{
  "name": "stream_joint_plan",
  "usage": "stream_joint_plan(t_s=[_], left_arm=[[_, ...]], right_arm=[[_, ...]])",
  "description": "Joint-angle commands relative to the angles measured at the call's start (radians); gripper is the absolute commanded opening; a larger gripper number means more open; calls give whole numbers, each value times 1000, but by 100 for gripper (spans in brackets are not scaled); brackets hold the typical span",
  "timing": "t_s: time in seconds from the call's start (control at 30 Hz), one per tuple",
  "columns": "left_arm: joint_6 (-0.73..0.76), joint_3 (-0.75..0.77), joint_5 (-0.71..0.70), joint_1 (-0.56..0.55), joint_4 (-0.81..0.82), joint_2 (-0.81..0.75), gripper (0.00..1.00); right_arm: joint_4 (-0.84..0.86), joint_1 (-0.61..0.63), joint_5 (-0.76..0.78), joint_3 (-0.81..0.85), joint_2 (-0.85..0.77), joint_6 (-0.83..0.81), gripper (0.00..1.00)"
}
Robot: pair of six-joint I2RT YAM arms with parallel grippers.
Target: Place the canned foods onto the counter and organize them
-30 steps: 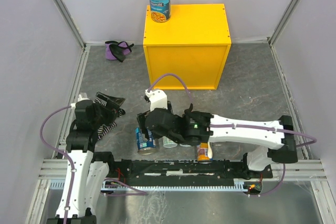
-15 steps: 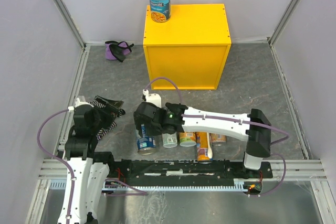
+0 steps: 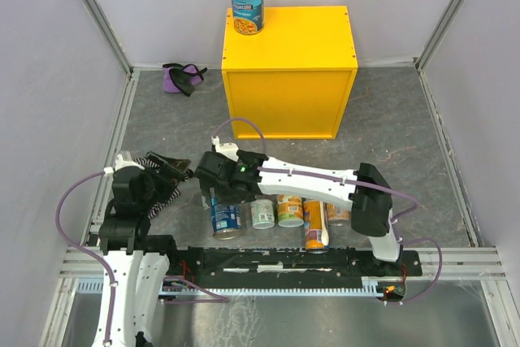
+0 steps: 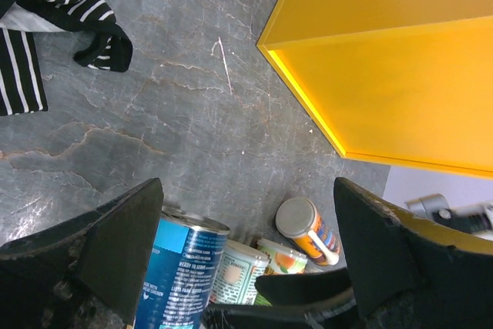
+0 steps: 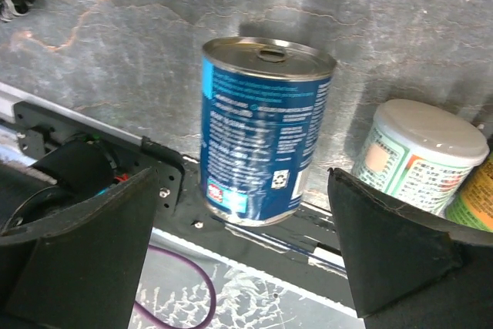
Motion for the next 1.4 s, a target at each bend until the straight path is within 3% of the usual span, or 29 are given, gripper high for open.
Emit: stream_joint_plan(t_s=[0.0, 1.37], left_arm=[[47, 53, -16, 5, -15, -26, 97], [40, 79, -47, 5, -79, -91, 98]], right_arm=[[-48, -16, 2, 41, 28, 2, 98], [0, -49, -27, 118, 242, -3, 99]])
